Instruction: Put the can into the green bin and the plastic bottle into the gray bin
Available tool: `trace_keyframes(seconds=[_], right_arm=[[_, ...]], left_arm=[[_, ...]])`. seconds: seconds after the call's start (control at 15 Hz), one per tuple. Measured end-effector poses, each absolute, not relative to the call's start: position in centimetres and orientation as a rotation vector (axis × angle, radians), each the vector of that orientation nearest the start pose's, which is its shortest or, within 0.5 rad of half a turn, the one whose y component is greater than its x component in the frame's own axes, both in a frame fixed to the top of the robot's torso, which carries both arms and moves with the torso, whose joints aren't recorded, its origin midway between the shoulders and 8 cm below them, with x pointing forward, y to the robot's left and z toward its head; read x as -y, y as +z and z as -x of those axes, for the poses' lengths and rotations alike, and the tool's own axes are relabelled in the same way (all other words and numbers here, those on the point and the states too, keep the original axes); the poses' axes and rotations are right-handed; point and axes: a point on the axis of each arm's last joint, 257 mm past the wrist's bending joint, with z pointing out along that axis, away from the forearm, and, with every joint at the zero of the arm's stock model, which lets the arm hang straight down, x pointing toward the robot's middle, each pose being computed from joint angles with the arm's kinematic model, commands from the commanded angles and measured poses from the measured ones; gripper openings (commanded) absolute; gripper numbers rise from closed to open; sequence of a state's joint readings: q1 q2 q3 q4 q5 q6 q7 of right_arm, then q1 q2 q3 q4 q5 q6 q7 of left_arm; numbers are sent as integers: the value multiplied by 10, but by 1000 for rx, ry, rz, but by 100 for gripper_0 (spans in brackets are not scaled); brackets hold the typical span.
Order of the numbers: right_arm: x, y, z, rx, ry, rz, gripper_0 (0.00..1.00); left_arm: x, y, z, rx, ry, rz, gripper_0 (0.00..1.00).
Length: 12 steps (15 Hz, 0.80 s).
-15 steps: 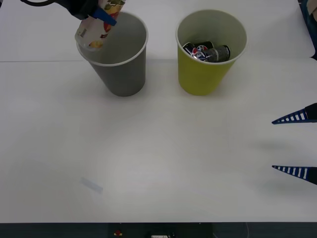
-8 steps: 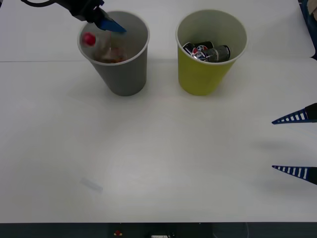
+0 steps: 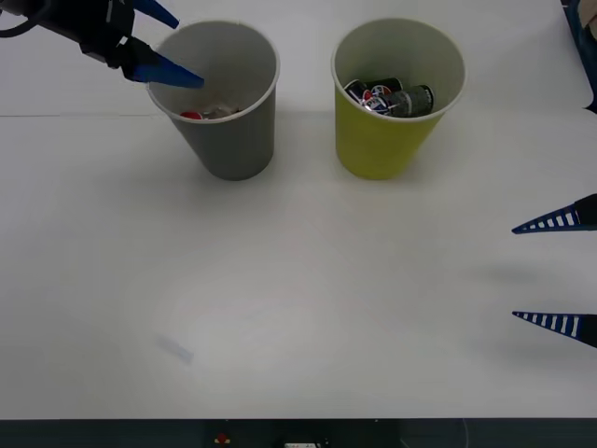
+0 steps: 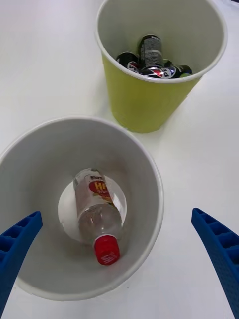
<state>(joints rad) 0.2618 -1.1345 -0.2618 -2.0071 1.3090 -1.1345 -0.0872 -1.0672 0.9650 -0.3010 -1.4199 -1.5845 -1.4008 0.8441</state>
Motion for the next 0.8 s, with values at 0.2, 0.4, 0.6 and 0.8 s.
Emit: trace_keyframes(seconds=[0.2,0.4,0.6,0.8], right_arm=[[286,-167,-341,-1596,209,1634,100],[286,-167,-341,-1596,209,1634,100],[286,-167,-341,-1596,209,1634,100],[286,-167,-341,-1596,209,1634,100]], left_arm=[[-184,18,-522,-1739,-286,-1452,100],[-203,3,-506,-1646,-280,-1509,100],[-221,-16,-488,-1560,-291,-1552,100],[-233,-40,-466,-1488,-302,-1605,100]])
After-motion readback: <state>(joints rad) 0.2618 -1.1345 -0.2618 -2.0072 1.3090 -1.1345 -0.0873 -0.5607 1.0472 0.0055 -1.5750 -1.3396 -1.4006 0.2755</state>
